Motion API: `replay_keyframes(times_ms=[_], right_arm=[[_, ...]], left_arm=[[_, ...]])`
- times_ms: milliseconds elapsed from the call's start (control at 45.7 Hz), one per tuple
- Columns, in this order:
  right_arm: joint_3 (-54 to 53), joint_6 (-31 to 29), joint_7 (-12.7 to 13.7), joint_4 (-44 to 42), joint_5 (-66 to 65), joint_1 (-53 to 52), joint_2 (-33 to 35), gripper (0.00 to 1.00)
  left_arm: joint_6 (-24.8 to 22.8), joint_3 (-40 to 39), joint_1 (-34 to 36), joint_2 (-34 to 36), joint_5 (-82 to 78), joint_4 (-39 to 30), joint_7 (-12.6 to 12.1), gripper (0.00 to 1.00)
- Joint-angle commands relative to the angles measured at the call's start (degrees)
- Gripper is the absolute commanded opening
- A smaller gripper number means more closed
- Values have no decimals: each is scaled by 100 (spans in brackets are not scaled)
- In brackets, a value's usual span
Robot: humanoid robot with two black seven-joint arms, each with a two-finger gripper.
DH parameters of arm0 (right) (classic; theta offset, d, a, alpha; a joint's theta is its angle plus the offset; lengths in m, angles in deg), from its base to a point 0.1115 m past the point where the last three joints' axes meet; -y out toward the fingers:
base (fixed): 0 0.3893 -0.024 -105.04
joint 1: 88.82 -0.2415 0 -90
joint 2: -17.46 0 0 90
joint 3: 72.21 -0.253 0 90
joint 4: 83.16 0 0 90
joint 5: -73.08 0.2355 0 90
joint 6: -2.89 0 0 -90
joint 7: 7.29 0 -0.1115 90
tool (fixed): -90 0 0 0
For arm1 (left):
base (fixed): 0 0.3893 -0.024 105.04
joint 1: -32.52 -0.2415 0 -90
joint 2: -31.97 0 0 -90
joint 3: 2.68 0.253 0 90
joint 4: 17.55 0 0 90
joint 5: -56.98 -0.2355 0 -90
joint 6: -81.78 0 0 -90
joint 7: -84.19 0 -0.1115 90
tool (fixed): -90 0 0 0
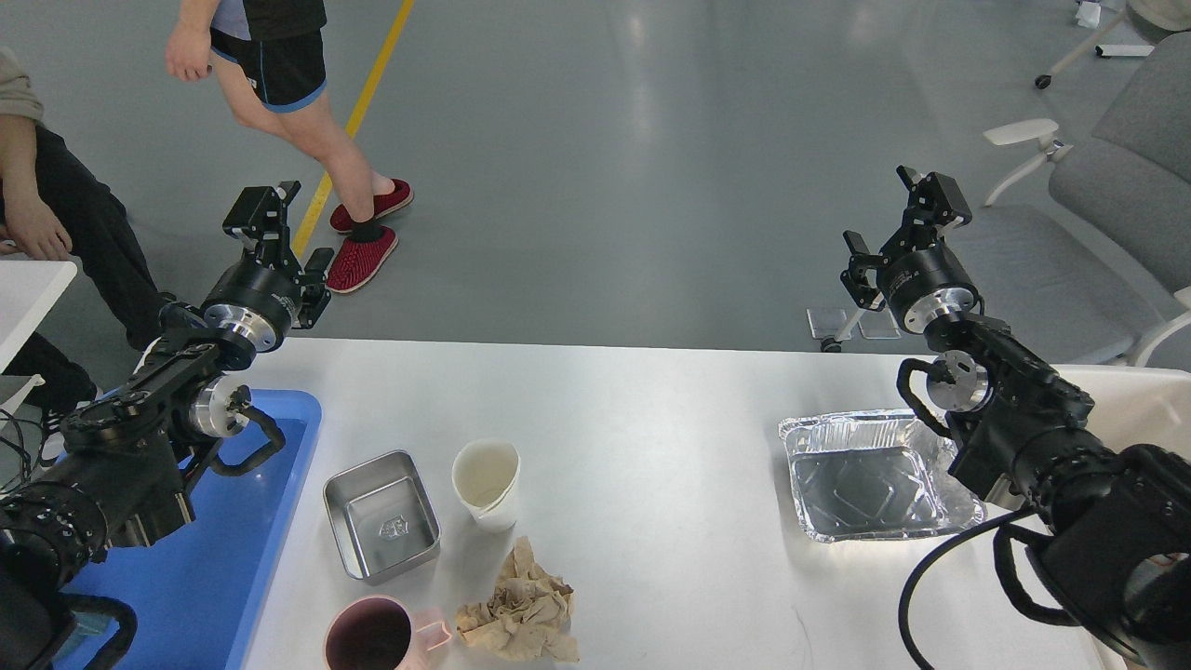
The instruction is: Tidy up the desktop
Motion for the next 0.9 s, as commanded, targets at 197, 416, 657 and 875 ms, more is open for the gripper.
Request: replay_keyframes(times_ms=[197, 416, 657, 875], right_arm=[[4, -9, -7, 0, 5, -2, 26, 100], [-5, -9, -7, 0, 5, -2, 44, 100], [-5, 0, -7, 0, 5, -11, 26, 100], [4, 0, -7, 0, 5, -2, 9, 100]], left_arm=[[-976, 1932, 379, 1332, -659, -169, -272, 96], [-2171, 3102, 915, 3134, -913, -643, -229, 96], [-2892, 3068, 1215, 6007, -2723, -2935, -132, 94], [-3542, 3023, 1223, 8373, -3155, -4660, -123, 94]])
